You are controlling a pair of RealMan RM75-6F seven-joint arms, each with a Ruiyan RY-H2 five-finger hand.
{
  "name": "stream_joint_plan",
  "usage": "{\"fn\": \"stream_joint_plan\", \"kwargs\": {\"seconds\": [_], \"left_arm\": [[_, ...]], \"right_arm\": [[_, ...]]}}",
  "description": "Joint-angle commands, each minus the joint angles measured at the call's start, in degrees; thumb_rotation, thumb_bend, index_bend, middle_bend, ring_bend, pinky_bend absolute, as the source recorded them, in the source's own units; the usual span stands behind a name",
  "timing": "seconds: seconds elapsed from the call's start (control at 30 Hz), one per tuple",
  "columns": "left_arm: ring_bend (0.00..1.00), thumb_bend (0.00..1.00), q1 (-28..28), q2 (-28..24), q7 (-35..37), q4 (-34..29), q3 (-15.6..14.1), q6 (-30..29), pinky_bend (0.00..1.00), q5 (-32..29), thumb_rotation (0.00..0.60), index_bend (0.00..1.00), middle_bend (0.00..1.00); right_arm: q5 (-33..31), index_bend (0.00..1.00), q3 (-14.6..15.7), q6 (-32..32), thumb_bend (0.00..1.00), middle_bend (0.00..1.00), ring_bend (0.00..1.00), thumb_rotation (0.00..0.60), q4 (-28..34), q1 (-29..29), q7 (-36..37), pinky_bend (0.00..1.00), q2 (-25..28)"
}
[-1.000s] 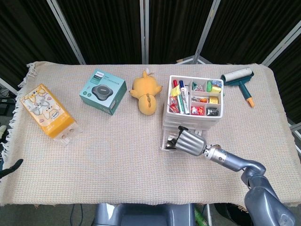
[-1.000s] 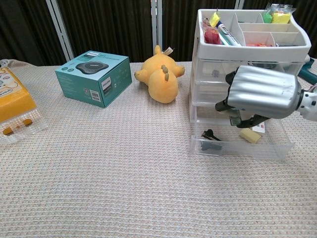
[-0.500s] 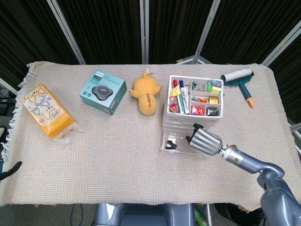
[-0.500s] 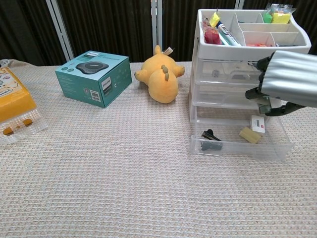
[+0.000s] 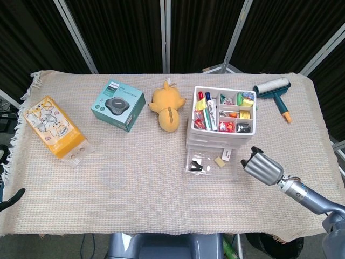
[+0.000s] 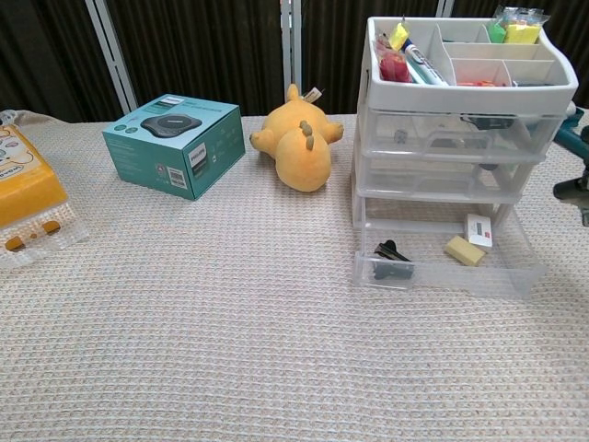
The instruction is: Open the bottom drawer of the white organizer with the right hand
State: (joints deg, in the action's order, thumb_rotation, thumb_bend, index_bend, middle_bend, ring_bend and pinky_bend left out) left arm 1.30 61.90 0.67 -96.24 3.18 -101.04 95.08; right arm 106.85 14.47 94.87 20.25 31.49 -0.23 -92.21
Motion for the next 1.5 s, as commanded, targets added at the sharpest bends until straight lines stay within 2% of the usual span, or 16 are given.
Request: {"fn": "stream_joint_plan", "kwargs": {"seconds": [0.03, 0.13, 0.33, 0.63, 0.77, 0.83, 0.9, 0.93, 1.0, 1.1, 1.17, 1.23, 1.27, 1.33, 1.43, 1.5], "left_arm": [[0.00, 0.16, 0.03, 0.01, -0.01, 0.00, -0.06, -0.04, 0.00, 0.16, 0.600, 0.00, 0.00], [0.00, 0.16, -0.07, 0.02, -0.02, 0.02, -0.12, 0.16, 0.00, 0.42, 0.600, 0.00, 0.00], [0.00, 0.16, -0.59, -0.02, 0.40, 0.08, 0.08, 1.19, 0.00, -0.02, 0.600, 0.00, 0.00], [0.00, 0.16, -1.08, -0.23, 1.42, 0.31, 0.31, 1.91, 0.00, -0.33, 0.600, 0.00, 0.00], [0.00, 0.16, -1.22, -0.28, 1.61, 0.40, 0.37, 2.17, 0.00, -0.51, 0.600, 0.00, 0.00], [0.00, 0.16, -1.25, -0.18, 1.48, 0.48, 0.26, 2.56, 0.00, -0.79, 0.600, 0.00, 0.00], [0.00, 0.16, -1.24, -0.06, 1.11, 0.49, 0.19, 2.76, 0.00, -0.94, 0.600, 0.00, 0.00], [0.00, 0.16, -1.23, 0.05, 0.84, 0.54, 0.09, 2.92, 0.00, -1.00, 0.600, 0.00, 0.00], [0.00, 0.16, -1.22, 0.15, 0.69, 0.57, -0.03, 3.09, 0.00, -1.04, 0.600, 0.00, 0.00], [0.00, 0.15, -1.19, 0.40, 0.76, 0.85, -0.12, 3.34, 0.00, -1.32, 0.600, 0.00, 0.00], [0.00, 0.15, -1.02, 0.77, 0.82, 1.36, -0.19, 3.28, 0.00, -1.59, 0.600, 0.00, 0.00], [0.00, 0.15, -0.84, 0.95, 0.85, 1.76, -0.34, 3.29, 0.00, -1.76, 0.600, 0.00, 0.00], [0.00, 0.15, -0.74, 1.01, 0.93, 1.98, -0.42, 3.35, 0.00, -1.94, 0.600, 0.00, 0.00], [0.00, 0.14, -0.64, 1.09, 1.18, 2.16, -0.46, 3.39, 0.00, -2.15, 0.600, 0.00, 0.00], [0.00, 0.14, -0.61, 1.28, 1.31, 2.43, -0.52, 3.52, 0.00, -2.29, 0.600, 0.00, 0.00], [0.00, 0.14, -0.77, 1.67, 0.51, 2.86, -0.98, 4.20, 0.00, -1.91, 0.600, 0.00, 0.00]], "right_arm": [[-0.65, 0.72, -0.21, -0.86, 0.06, 0.98, 0.92, 0.600, -0.73, -1.59, -0.52, 0.64, 0.13], [-1.78, 0.68, -0.90, -2.34, 0.04, 0.98, 0.92, 0.600, -1.08, -3.26, -1.21, 0.64, 0.20], [-4.27, 0.54, -2.97, -3.57, 0.02, 0.97, 0.92, 0.600, -0.14, -5.67, -1.93, 0.64, 0.47], [-8.38, 0.51, -7.03, -0.99, 0.02, 0.96, 0.91, 0.600, 1.06, -9.28, -0.13, 0.63, 0.41], [-12.99, 0.49, -11.70, 2.18, 0.02, 0.93, 0.88, 0.600, 3.41, -11.48, 3.54, 0.62, 0.06], [-18.61, 0.49, -17.04, 4.49, 0.02, 0.89, 0.84, 0.600, 7.18, -13.73, 8.49, 0.61, -0.32], [-20.78, 0.48, -19.27, 5.25, 0.02, 0.85, 0.81, 0.600, 9.08, -14.60, 10.86, 0.60, -0.27], [-22.70, 0.48, -21.14, 5.64, 0.02, 0.82, 0.78, 0.600, 11.65, -15.39, 13.84, 0.59, 0.02], [-23.80, 0.44, -22.30, 5.87, 0.02, 0.73, 0.72, 0.600, 14.87, -16.15, 16.57, 0.55, 0.96], [-24.93, 0.30, -23.24, 5.65, 0.02, 0.49, 0.52, 0.600, 22.71, -17.83, 21.41, 0.43, 3.73], [-24.43, 0.21, -22.48, 4.74, 0.01, 0.30, 0.32, 0.600, 29.83, -19.01, 24.27, 0.31, 6.84], [-23.28, 0.12, -21.31, 3.94, 0.01, 0.11, 0.10, 0.600, 34.59, -19.57, 26.05, 0.14, 9.42], [-22.38, 0.08, -20.43, 3.27, 0.01, 0.05, 0.04, 0.600, 37.71, -19.82, 26.39, 0.07, 11.41], [-21.47, 0.03, -19.58, 2.36, 0.01, 0.00, 0.00, 0.600, 41.46, -19.99, 25.76, 0.01, 13.99], [-19.33, 0.00, -18.02, 2.12, 0.01, 0.00, 0.00, 0.600, 48.25, -20.58, 23.00, 0.00, 17.81], [-17.43, 0.00, -16.54, 1.59, 0.01, 0.00, 0.00, 0.600, 55.49, -21.02, 19.75, 0.00, 21.50]]}}
